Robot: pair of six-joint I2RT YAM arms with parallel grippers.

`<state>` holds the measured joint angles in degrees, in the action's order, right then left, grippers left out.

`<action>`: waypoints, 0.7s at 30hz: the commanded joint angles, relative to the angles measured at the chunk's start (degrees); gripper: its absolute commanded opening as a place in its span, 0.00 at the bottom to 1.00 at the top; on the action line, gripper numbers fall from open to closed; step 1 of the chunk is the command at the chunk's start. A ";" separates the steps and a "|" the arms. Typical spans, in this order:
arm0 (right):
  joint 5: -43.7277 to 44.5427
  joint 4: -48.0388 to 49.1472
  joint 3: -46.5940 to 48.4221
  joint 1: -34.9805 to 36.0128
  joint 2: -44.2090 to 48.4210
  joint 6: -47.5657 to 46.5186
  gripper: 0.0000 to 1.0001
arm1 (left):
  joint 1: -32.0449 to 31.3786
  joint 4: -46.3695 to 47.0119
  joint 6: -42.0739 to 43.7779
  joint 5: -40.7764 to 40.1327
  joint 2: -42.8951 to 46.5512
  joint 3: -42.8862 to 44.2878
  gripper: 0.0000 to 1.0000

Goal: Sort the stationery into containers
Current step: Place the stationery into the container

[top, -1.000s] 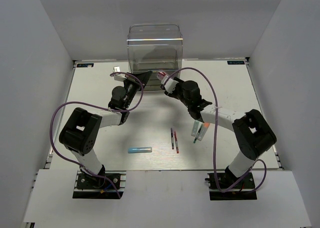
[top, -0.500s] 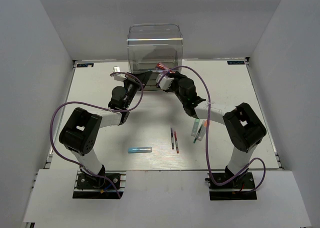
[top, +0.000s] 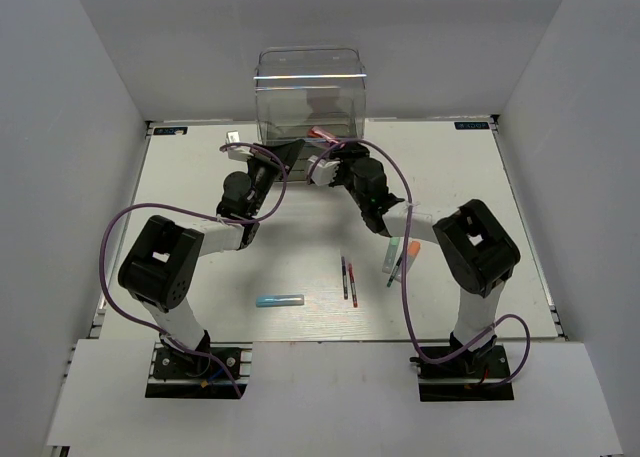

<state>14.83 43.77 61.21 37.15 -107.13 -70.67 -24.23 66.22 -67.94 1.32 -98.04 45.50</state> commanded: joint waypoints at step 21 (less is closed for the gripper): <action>-4.45 9.23 2.07 -0.84 -3.70 -23.18 0.00 | -0.03 4.10 0.44 -0.62 1.62 2.49 0.02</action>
<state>12.69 50.24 61.41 36.77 -110.52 -89.12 -24.23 66.52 -67.99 1.34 -98.04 45.50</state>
